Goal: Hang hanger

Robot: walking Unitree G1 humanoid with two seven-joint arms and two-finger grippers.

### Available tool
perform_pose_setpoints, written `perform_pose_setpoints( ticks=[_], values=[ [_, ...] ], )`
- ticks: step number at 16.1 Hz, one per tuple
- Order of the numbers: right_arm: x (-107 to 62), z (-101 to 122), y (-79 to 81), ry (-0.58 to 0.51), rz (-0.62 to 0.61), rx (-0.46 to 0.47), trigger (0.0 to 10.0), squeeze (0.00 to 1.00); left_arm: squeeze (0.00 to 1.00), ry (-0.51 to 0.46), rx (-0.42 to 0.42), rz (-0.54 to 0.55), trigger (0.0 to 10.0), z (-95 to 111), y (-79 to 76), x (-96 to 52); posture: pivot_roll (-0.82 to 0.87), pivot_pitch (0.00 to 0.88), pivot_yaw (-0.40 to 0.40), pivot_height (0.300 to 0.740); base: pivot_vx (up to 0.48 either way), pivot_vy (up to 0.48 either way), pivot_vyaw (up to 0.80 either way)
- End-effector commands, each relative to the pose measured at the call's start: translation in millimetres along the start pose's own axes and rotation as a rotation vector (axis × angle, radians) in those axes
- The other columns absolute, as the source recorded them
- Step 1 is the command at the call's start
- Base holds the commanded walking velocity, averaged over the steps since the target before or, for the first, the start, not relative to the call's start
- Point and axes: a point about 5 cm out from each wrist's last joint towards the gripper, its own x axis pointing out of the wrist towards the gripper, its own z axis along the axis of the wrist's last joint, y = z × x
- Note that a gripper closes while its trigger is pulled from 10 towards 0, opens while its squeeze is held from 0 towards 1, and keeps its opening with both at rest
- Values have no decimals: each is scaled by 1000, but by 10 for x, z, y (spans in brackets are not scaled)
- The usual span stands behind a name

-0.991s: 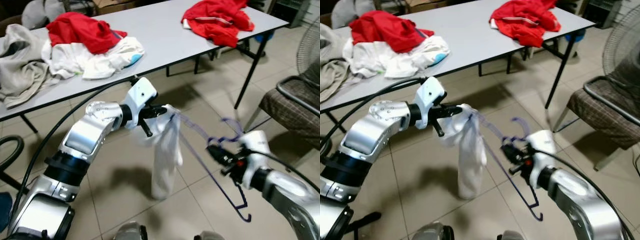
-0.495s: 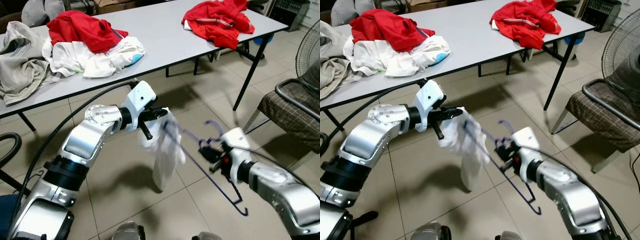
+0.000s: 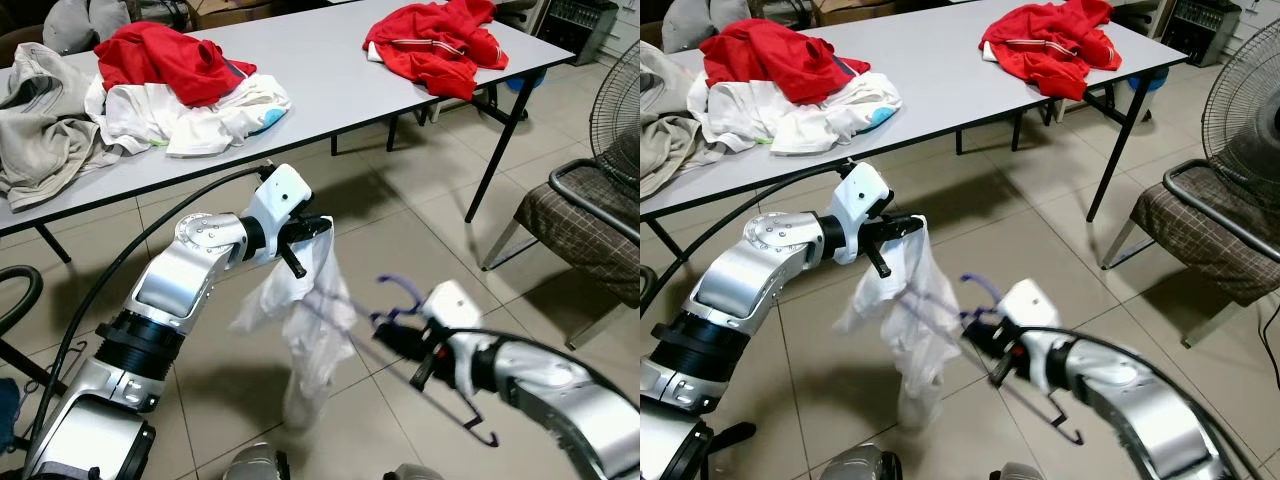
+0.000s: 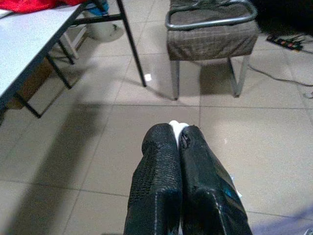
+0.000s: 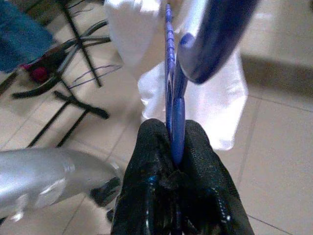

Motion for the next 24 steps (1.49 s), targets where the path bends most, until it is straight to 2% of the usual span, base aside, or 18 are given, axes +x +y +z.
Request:
perform_pose_setpoints(
  ticks=[1,5,8,10,13,15,18,19,20,21,24],
  values=[
    [-105,54,-41,-33,-59,26,10000,0,0,-4,45,59,0,63,114,-52,-114,0,33,740,0,0,0],
    [-284,115,-39,-105,-153,75,10000,0,0,36,65,99,0,-13,159,-84,-125,0,37,740,0,0,0],
    [-359,148,64,-117,-109,61,10000,0,0,61,90,126,0,-27,198,-58,-142,0,47,740,0,0,0],
    [-315,167,-16,-137,-154,67,10000,0,0,11,60,65,0,48,119,-26,-144,0,48,740,0,0,0],
    [-241,184,-66,-138,-139,67,10000,0,0,-39,13,10,0,124,33,17,-143,0,48,740,0,0,0],
    [-200,214,-107,-135,-126,54,10000,0,0,-43,0,-8,0,134,12,33,-140,0,44,740,0,0,0],
    [-204,213,-100,-109,-105,58,10000,0,0,-8,34,8,0,80,30,9,-137,0,40,740,0,0,0],
    [-209,142,-135,-62,-146,88,10000,0,0,-23,17,11,0,98,34,5,-138,0,34,740,0,0,0],
    [-220,68,-255,-48,-273,132,10000,0,0,-52,-18,-8,0,152,16,0,-138,0,34,740,0,0,0],
    [-226,54,-288,-50,-307,143,10000,0,0,-57,-25,-13,0,163,11,-2,-138,0,34,740,0,0,0],
    [-250,216,-354,-280,-360,350,10000,0,0,26,65,-27,0,57,16,-43,-144,0,39,740,0,0,0]
  ],
)
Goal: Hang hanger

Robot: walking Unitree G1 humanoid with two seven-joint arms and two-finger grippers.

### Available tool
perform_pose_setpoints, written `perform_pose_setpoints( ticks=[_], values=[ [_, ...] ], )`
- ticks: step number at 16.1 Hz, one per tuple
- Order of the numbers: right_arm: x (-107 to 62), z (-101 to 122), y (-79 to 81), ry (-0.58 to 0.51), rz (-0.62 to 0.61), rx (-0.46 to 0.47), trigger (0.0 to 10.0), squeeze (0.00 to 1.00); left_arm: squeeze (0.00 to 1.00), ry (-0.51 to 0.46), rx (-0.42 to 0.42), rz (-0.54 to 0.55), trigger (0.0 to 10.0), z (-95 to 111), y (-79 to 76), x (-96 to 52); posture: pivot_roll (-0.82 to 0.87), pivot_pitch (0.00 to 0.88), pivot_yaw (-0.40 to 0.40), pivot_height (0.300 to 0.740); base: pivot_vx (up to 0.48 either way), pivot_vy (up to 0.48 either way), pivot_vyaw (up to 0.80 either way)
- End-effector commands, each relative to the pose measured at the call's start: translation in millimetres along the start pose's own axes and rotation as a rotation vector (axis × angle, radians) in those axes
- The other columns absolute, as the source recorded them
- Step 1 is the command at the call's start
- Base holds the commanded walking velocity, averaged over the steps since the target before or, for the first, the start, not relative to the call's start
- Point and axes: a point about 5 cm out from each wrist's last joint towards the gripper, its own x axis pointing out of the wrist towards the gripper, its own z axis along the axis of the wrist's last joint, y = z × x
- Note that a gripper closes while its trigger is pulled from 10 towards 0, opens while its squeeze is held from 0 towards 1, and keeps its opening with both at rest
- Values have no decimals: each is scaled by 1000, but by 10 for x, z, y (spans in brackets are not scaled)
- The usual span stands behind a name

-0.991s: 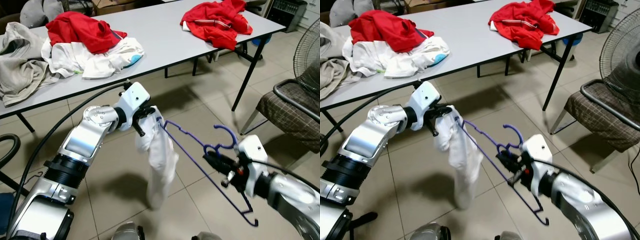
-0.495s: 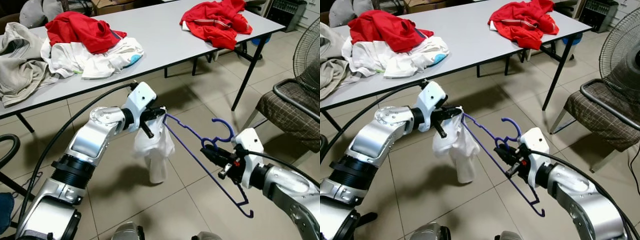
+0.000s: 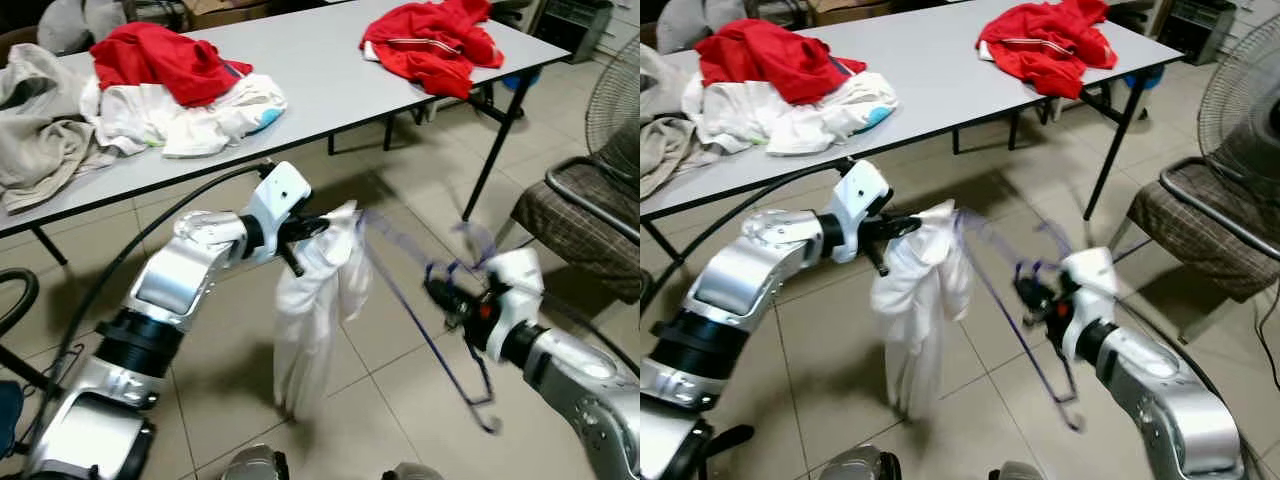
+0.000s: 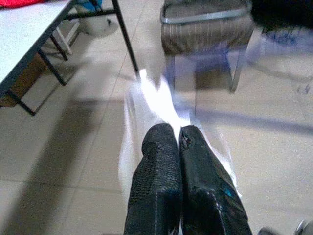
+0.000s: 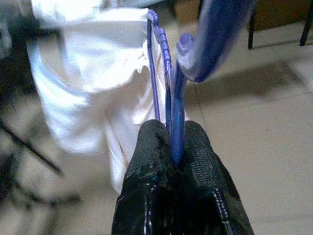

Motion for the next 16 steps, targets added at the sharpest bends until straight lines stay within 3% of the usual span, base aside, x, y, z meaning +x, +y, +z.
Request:
perform_pose_setpoints(
  ticks=[1,4,6,8,9,10,12,14,15,16],
  values=[
    [-8,87,-48,-56,-16,89,10000,0,0,-6,71,-13,0,64,-5,-18,-146,0,41,740,0,0,0],
    [10,-54,-18,15,57,197,10000,0,0,-86,127,-80,0,181,-90,-10,-146,0,41,740,0,0,0],
    [-32,-327,-34,218,72,113,10000,0,0,-202,120,-108,0,371,-154,-5,-143,0,39,740,0,0,0],
    [-25,-330,-87,232,31,86,10000,0,0,-244,85,-130,0,428,-176,-22,-139,0,37,740,0,0,0],
    [-19,-302,-133,267,9,-120,10000,0,0,-235,89,-115,0,408,-155,-33,-136,0,38,740,0,0,0],
    [-12,-289,-147,277,2,-198,10000,0,0,-232,86,-106,0,397,-141,-36,-136,0,38,740,0,0,0],
    [47,-113,-108,186,16,-321,10000,0,0,-199,105,-97,0,348,-121,-39,-134,0,39,740,0,0,0],
    [46,-66,-18,213,88,-540,10000,0,0,-158,135,-81,0,293,-100,-35,-134,0,40,740,0,0,0],
    [51,-67,0,223,94,-557,10000,0,0,-153,142,-87,0,290,-105,-32,-134,0,40,740,0,0,0],
    [80,-39,1,187,63,-467,10000,0,0,-145,166,-111,0,288,-134,-30,-134,0,40,740,0,0,0]
  ],
)
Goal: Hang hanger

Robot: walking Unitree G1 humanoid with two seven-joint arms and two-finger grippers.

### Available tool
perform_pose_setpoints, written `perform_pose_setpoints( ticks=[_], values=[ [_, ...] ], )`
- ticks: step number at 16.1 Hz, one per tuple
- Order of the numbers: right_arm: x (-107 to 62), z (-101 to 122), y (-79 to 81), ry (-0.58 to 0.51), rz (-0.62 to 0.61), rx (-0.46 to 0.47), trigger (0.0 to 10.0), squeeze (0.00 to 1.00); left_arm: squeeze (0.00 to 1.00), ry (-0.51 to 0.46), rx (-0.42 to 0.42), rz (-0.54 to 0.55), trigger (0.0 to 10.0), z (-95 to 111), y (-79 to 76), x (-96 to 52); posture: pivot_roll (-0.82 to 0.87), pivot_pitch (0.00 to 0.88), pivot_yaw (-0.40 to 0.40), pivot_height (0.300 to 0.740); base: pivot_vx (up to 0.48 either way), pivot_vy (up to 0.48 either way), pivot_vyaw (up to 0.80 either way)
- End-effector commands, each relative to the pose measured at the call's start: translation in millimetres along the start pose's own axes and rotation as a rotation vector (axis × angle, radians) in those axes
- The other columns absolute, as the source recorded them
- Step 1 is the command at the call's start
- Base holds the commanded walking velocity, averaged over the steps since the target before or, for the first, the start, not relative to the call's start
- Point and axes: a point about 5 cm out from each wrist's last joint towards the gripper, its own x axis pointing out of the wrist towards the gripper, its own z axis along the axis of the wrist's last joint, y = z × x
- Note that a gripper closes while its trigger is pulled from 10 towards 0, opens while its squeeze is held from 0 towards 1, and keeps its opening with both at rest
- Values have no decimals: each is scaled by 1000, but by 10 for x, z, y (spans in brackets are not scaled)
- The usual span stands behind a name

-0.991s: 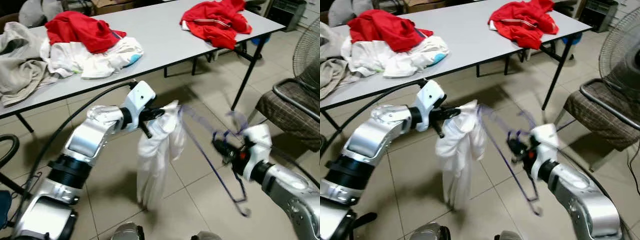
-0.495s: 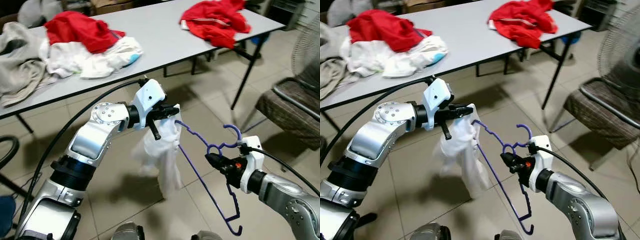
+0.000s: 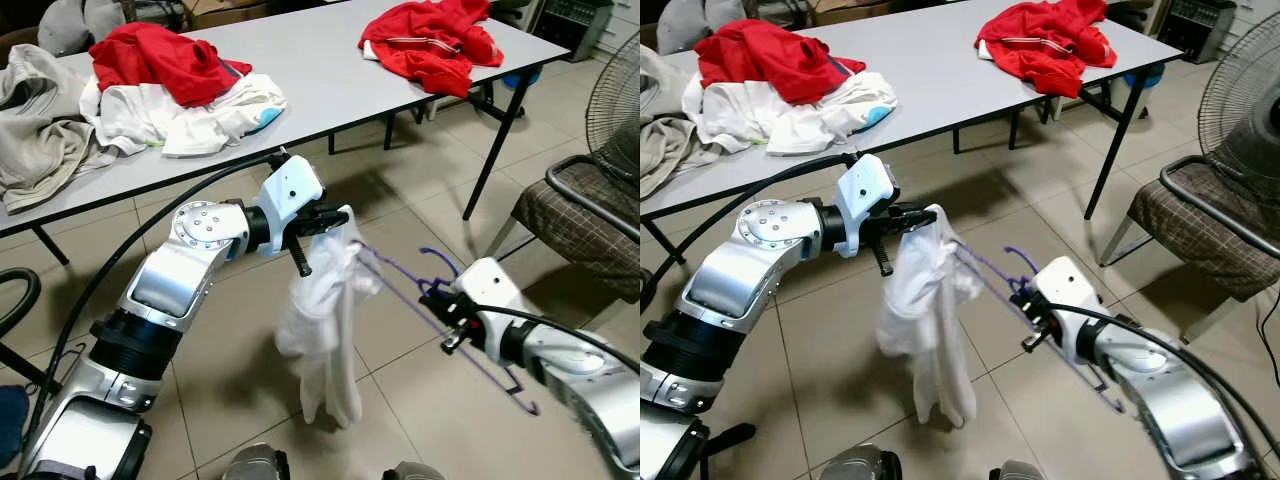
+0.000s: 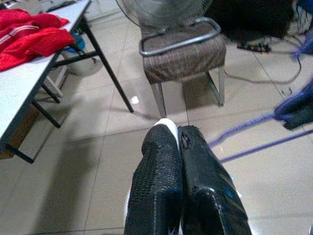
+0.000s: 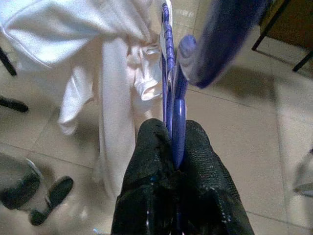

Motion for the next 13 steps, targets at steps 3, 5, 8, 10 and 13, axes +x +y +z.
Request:
perform_pose_setpoints(
  ticks=[3,5,8,10,13],
  values=[
    [12,139,-100,-138,-54,305,10000,0,0,36,84,-43,0,-25,-47,1,-134,0,40,740,0,0,0],
    [40,63,-159,-191,-48,573,10000,0,0,22,133,-95,0,-1,-85,-15,-141,0,41,740,0,0,0],
    [75,-1,-138,-210,-10,730,10000,0,0,70,164,-132,0,-55,-125,-20,-137,0,38,740,0,0,0],
    [54,269,-151,-421,93,921,10000,0,0,230,181,-11,0,-358,-5,-22,-133,0,35,740,0,0,0],
    [33,293,-55,-348,169,814,10000,0,0,252,164,134,0,-413,136,-33,-135,0,35,740,0,0,0]
  ],
)
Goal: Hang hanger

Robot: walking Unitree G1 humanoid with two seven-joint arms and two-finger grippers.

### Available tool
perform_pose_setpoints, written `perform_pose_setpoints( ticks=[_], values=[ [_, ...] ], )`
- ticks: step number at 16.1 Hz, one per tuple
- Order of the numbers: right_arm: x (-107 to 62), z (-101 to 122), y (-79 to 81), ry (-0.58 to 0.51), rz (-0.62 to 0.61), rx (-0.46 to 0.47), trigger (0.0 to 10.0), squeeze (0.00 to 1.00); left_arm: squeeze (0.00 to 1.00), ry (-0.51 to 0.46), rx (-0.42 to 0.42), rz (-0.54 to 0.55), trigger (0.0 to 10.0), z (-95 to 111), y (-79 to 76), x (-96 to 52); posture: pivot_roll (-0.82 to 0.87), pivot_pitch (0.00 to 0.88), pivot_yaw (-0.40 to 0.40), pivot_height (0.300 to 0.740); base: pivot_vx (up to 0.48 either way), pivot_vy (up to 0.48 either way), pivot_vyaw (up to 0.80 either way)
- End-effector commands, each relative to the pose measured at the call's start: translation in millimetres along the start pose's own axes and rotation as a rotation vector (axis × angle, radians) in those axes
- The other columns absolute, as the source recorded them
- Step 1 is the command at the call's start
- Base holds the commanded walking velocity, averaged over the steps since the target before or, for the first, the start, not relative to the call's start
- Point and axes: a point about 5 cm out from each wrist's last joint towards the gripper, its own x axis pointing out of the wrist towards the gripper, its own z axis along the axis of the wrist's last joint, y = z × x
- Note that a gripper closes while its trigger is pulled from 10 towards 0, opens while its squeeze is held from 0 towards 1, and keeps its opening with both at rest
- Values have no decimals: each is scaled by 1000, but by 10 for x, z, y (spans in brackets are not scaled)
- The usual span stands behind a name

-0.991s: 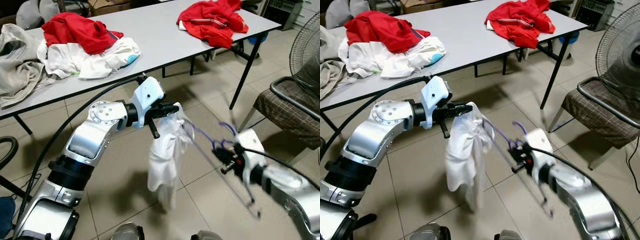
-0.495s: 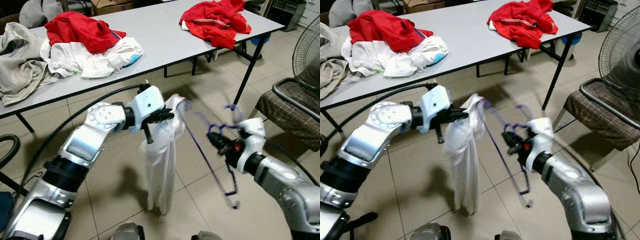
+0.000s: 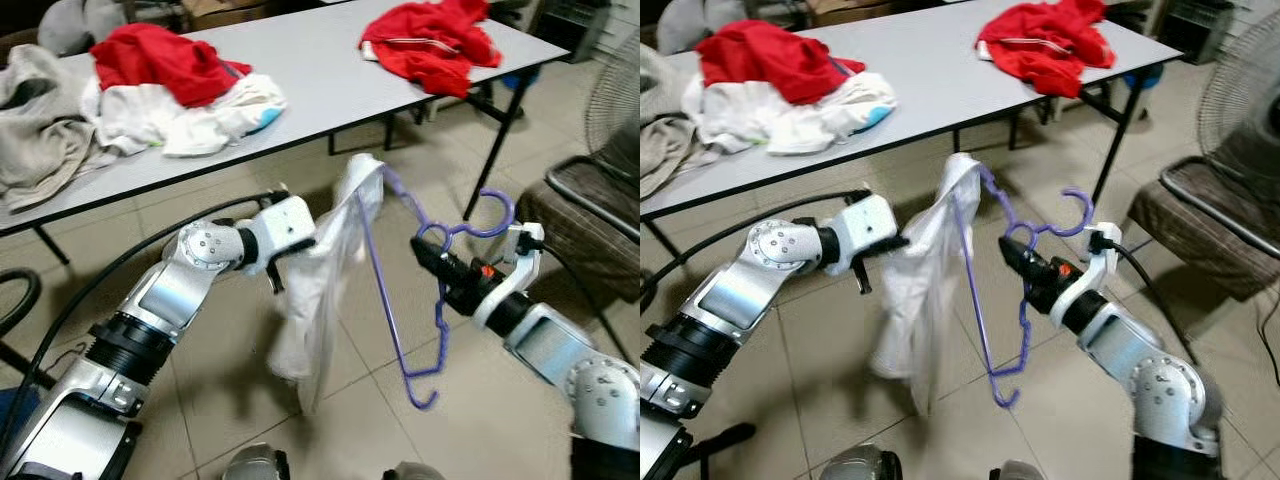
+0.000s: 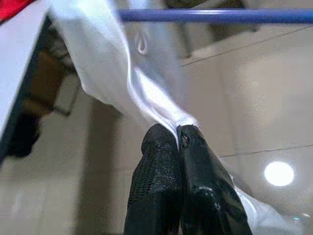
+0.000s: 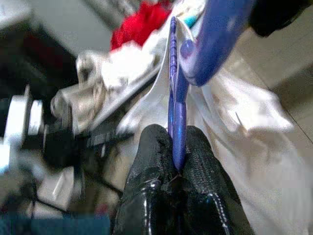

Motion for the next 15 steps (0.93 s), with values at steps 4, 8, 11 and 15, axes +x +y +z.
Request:
perform_pose_setpoints(
  ticks=[4,8,11,15],
  values=[
    [-21,84,-12,-84,-24,110,10000,0,0,5,129,-6,0,-22,-7,-5,-140,0,40,740,0,0,0],
    [-54,-117,-264,108,-226,-88,10000,0,0,-370,-35,-10,0,534,34,-91,-142,0,43,740,0,0,0],
    [-31,-105,-208,117,-159,-77,10000,0,0,-426,46,-38,0,653,24,-137,-138,0,38,740,0,0,0],
    [-13,-106,-86,157,-63,-170,10000,0,0,-369,128,-135,0,601,-89,-147,-137,0,36,740,0,0,0]
  ],
)
